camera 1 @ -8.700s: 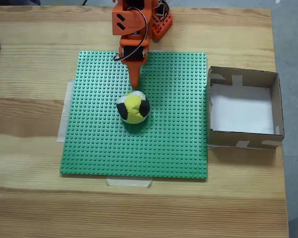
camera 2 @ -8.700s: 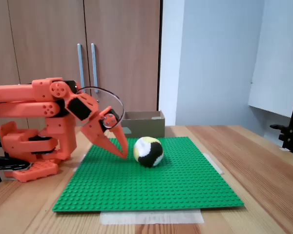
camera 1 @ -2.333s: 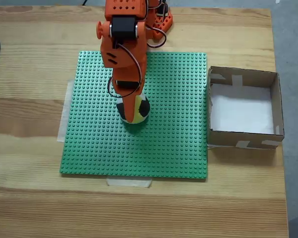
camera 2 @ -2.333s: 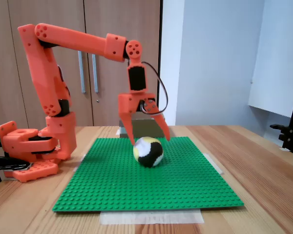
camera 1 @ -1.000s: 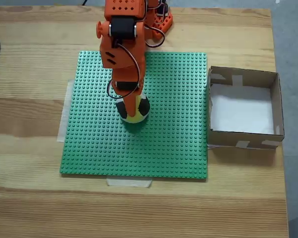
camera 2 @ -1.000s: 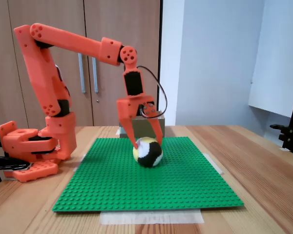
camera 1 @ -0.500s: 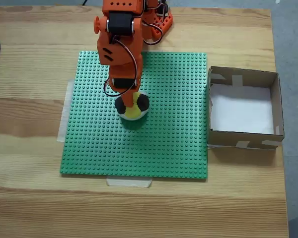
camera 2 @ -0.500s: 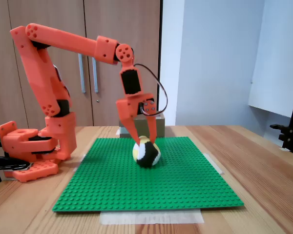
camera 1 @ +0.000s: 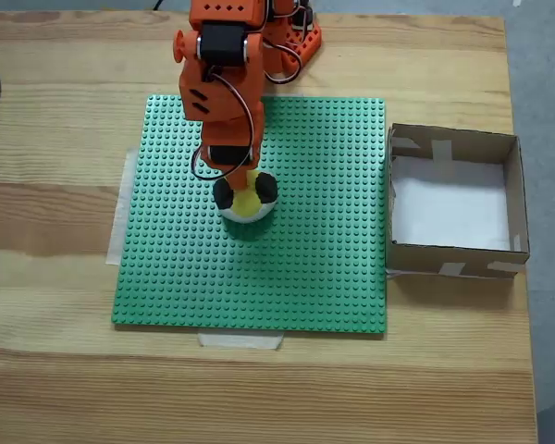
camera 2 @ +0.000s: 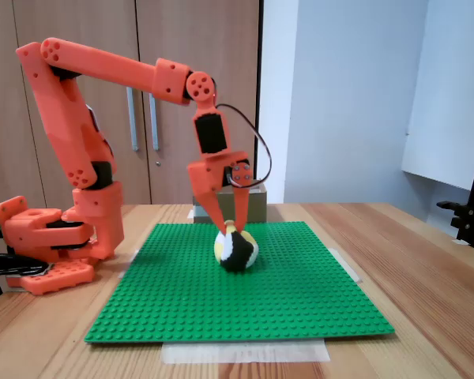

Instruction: Pick the ball and put it in the box.

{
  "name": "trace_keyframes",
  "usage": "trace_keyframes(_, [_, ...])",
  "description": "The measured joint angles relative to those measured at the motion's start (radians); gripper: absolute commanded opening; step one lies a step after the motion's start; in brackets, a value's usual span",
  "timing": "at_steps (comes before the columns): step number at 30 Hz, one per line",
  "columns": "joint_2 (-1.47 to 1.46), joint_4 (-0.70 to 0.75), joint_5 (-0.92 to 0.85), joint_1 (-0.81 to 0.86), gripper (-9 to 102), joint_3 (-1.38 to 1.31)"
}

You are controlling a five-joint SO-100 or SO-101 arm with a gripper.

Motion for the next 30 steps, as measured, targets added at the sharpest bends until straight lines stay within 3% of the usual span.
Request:
trace_keyframes(15, [-0.002, 0.120, 0.023, -0.066, -1, -0.282])
trace_keyframes(30, [-0.002, 0.290, 0.121, -0.393, -1, -0.672])
